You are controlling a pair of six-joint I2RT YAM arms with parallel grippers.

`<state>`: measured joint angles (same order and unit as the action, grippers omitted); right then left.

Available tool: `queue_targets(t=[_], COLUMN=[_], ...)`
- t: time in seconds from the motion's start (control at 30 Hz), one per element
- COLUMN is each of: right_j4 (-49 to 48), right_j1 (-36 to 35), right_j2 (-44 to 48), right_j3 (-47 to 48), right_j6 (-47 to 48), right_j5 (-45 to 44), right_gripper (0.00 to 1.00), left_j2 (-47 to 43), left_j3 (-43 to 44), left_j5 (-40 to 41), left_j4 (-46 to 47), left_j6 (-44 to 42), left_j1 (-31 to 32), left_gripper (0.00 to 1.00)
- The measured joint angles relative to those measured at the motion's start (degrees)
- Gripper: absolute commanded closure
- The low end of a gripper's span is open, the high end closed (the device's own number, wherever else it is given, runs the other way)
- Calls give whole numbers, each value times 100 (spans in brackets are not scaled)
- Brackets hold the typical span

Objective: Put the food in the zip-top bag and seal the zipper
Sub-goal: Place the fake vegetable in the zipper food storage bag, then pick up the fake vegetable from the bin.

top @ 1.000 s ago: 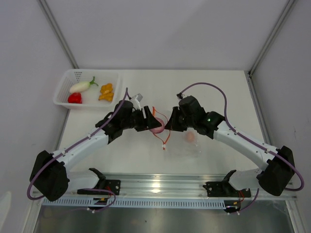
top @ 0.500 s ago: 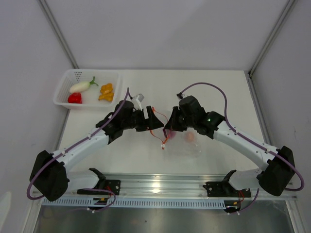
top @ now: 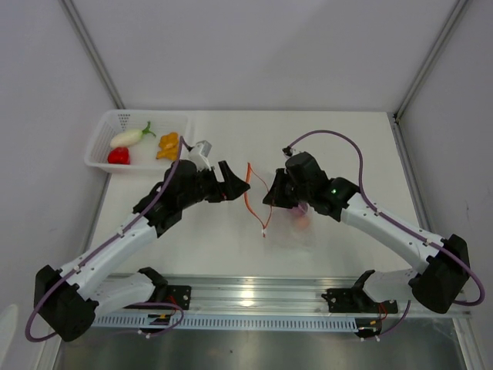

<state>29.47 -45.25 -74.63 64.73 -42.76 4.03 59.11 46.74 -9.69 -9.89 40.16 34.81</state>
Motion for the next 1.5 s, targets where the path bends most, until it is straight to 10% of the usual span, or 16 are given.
queue_targets(t=[0.87, 1.5], right_j4=[-361, -933], right_j1=[466, 879], right_j2=[-378, -702], right_j3=[-238, -713], right_j6=[551, 793], right_j5=[286, 896], right_gripper=[100, 100], left_j2=[3582, 6494], left_j3=[2857, 5941], left_j5=[2756, 2312], left_j4=[-855, -2033], left_j6=[542, 1169], left_j1=[-2691, -4061], left_gripper=[15, 14])
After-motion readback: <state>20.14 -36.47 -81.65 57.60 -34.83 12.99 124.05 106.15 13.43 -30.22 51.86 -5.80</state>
